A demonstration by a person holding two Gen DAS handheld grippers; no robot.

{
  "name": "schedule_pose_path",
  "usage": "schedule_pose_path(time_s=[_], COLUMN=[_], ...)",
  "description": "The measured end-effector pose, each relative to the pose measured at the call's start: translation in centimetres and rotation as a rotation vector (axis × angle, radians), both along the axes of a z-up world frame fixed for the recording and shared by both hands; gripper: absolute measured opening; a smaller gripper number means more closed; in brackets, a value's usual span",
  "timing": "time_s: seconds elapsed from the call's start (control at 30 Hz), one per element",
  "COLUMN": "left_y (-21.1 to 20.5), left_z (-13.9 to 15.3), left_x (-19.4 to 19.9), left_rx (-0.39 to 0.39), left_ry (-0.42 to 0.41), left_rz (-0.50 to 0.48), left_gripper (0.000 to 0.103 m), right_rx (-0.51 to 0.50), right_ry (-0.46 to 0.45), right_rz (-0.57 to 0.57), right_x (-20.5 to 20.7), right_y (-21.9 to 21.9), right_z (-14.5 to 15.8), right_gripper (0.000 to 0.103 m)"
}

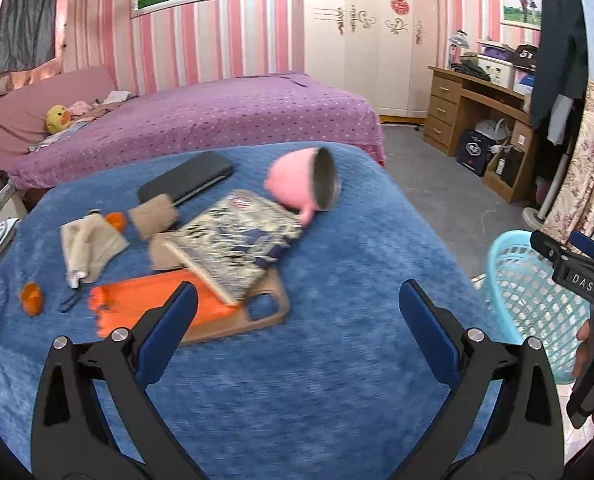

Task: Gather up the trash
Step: 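Move both open grippers back over the bed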

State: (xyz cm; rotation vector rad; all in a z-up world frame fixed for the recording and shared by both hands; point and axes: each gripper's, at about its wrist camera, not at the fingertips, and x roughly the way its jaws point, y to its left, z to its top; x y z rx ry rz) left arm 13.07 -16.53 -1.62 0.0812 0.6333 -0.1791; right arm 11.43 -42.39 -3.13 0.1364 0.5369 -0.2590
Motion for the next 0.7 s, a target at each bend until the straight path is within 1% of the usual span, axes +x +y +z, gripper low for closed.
schedule_pose_path(time_s=[0.1, 0.23, 0.3, 0.4, 0.53, 0.7], left_y=[2.7, 6.6, 8.7, 11.3, 14.3, 17.7], left_z=[0.2, -0.3, -0.8, -1.3, -2.0, -2.4], left_x=[-0.1, 0.3, 0.7, 1.4, 2.0, 2.4], left_rx=[0.014, 0.005, -0.008, -0.041, -0.029, -0.038], left_ry=[-0.026, -0.022, -0.013, 0.014, 0.018, 0.033], left_rz=[0.041, 0.09, 0.127, 0.153, 0.189, 0.222], left_gripper=[0.097, 0.097, 0.097, 0.097, 0.097, 0.097], right_rx=[0.003, -0.012, -0.019, -0.038, -0.059, -0.034], right_ry=[-0.001, 0.002, 0.006, 0.019, 0.033, 0.039], right_rz=[0.019, 0.053, 0.06, 0.073, 0.085, 0.073], right_x=[0.8, 1.6, 1.9, 2.3, 2.9, 3.4], right_y=[1.8, 4.4, 5.2, 6.7, 8.7, 10.4], right_z=[0.2, 0.2, 0.2, 0.0, -0.3, -0.6], right_gripper=[0.098, 0.098, 0.098, 0.098, 0.098, 0.098])
